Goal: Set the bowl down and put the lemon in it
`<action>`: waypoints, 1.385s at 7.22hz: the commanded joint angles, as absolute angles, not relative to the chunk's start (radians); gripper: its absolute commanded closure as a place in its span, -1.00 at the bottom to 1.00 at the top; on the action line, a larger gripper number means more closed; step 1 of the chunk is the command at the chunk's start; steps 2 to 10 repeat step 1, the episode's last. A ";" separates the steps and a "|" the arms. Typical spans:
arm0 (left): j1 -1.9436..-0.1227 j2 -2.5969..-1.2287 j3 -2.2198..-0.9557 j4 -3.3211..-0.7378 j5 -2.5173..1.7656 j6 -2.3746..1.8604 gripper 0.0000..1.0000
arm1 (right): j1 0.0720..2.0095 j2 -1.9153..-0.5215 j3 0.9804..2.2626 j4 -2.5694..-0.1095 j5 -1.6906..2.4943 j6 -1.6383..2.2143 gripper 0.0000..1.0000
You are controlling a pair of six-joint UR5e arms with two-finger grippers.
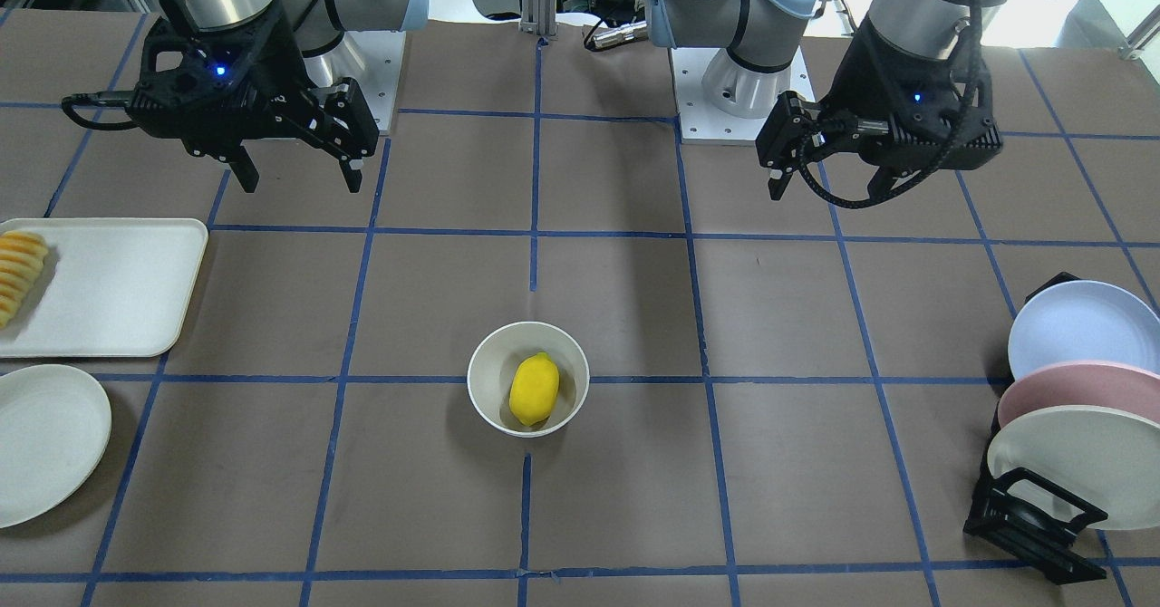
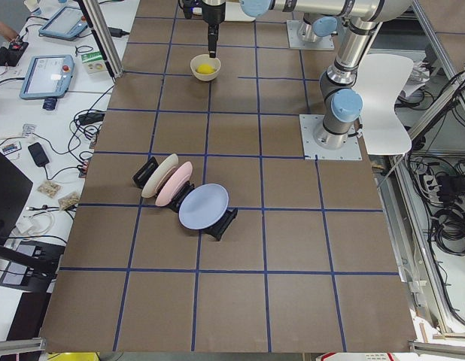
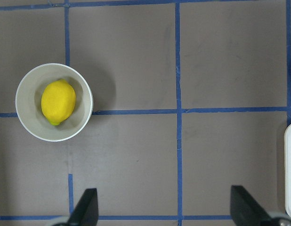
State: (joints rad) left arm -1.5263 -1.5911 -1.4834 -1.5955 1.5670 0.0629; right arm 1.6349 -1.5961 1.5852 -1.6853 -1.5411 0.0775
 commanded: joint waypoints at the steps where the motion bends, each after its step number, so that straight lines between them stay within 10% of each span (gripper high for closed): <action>1: -1.525 -1.591 -1.483 -1.595 1.569 0.063 -1.00 | 1.634 -1.597 1.586 -1.686 -1.543 0.077 -1.00; 10: -1.525 -1.591 -1.483 -1.595 1.569 0.063 -1.00 | 1.634 -1.597 1.586 -1.686 -1.543 0.077 -1.00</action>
